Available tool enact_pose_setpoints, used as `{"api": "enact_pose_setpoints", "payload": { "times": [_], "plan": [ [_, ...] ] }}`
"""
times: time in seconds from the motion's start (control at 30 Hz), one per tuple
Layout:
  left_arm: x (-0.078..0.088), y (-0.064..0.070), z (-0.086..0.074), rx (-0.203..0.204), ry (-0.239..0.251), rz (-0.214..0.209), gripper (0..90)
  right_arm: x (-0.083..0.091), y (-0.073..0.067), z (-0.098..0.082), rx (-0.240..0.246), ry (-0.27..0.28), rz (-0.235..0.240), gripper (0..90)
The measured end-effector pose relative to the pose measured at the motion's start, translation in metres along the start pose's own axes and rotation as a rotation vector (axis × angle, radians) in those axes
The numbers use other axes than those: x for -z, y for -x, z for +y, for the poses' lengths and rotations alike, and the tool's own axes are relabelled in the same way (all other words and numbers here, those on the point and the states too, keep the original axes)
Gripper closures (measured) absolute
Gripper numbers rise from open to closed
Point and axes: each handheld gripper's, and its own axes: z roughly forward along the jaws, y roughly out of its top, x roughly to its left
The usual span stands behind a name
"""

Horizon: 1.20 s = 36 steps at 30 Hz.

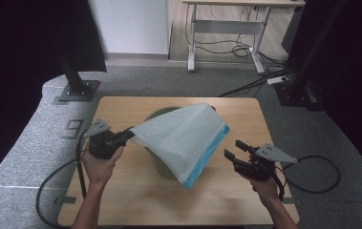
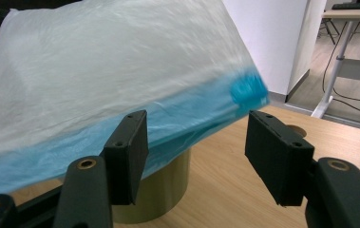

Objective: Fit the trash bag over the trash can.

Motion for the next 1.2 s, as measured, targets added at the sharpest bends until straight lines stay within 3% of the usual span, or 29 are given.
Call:
{"api": "enact_pose_setpoints", "payload": {
  "times": [0.23, 0.6, 0.87, 1.03, 1.2],
  "plan": [
    [0.0, -0.018, -0.002, 0.038, -0.014, 0.028, 88.8, -0.016, 0.002, -0.001, 0.01, -0.003, 0.005, 35.4],
    [0.002, -0.024, -0.004, 0.058, -0.017, 0.026, 87.4, -0.031, -0.001, -0.002, 0.035, -0.02, -0.001, 36.2],
    [0.001, -0.026, -0.003, 0.062, -0.021, 0.027, 87.3, -0.041, 0.008, -0.001, 0.037, -0.017, -0.034, 40.6],
    [0.0, -0.026, -0.003, 0.061, -0.024, 0.022, 87.4, -0.053, 0.019, 0.004, 0.06, 0.014, -0.073, 40.8],
    [-0.001, -0.026, -0.003, 0.065, -0.023, 0.026, 87.5, -0.059, 0.028, 0.006, 0.045, 0.031, -0.056, 45.7]
  ]
}}
